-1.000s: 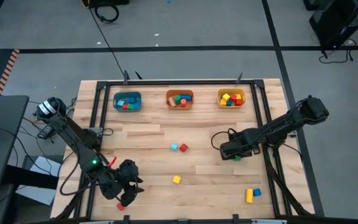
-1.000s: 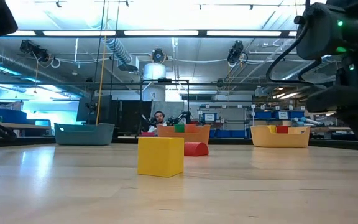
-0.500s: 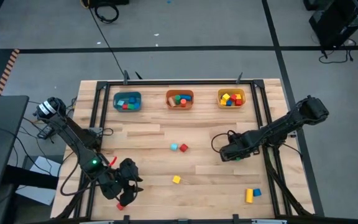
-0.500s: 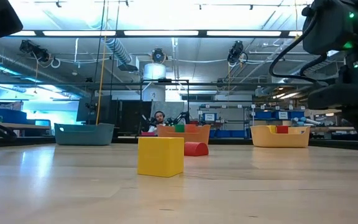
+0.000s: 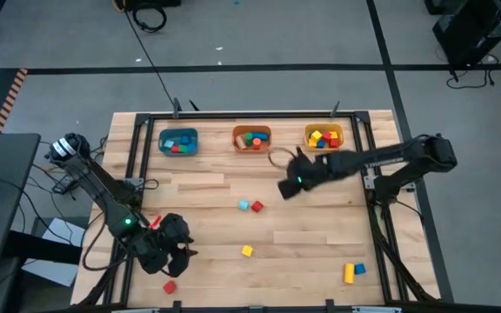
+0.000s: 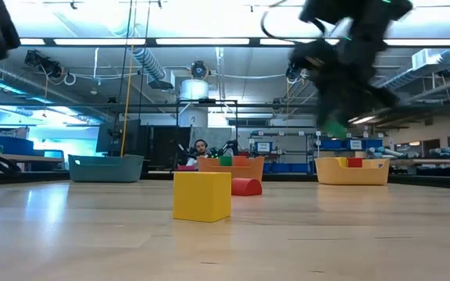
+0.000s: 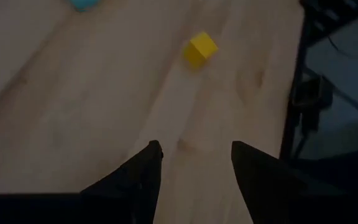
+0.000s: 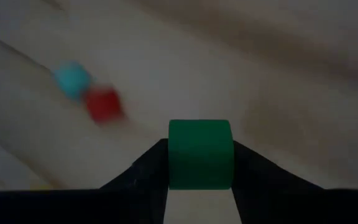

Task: Sort blocks by size
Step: Put the green half-circle block into the blue bin

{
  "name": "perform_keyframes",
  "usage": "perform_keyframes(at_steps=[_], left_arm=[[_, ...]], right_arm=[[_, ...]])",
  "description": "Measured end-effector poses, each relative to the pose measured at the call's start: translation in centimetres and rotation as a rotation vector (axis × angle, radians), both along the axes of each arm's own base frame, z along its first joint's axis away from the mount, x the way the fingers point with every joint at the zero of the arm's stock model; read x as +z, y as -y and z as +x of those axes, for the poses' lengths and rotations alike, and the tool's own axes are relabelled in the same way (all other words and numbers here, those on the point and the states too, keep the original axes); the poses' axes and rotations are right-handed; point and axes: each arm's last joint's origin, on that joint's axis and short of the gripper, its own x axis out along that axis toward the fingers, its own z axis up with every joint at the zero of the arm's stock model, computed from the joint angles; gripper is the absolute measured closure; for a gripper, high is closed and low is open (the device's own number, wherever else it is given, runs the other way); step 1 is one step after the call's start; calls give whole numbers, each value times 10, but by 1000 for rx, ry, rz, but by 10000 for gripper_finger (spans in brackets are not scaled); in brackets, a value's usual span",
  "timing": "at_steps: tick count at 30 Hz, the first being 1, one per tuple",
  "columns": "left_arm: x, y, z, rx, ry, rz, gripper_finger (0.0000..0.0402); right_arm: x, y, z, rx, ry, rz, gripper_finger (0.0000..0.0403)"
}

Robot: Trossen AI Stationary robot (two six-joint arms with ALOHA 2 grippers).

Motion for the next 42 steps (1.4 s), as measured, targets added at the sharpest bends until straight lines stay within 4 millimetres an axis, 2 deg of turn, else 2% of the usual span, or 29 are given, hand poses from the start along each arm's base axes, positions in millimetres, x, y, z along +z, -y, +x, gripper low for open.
perform_keyframes(at_steps=[4, 8, 13, 18, 24, 32, 35, 38, 42], left_arm=[[3, -6, -4, 78, 19, 12, 200], [2, -13, -5, 151, 46, 91, 200], [4, -32, 0, 267, 91, 214, 200], [8, -57, 17, 312, 111, 407, 200], [19, -83, 43, 255, 143, 571, 200], [30, -113, 61, 5, 61, 921, 200], [39, -120, 72, 22, 165, 852, 200], [56, -122, 83, 101, 350, 777, 200], [80, -122, 89, 160, 559, 801, 200]], right_arm=[[26, 27, 18, 65, 61, -93, 256], [46, 42, 34, 127, 105, -160, 256], [56, 45, 54, 206, 167, -216, 256], [67, 41, 64, 237, 306, -225, 256], [90, 38, 60, 241, 441, -255, 256], [112, 39, 45, 233, 510, -278, 256], [117, 35, 41, 234, 527, -278, 256], [121, 28, 39, 233, 542, -300, 256], [132, 22, 42, 234, 654, -324, 256]])
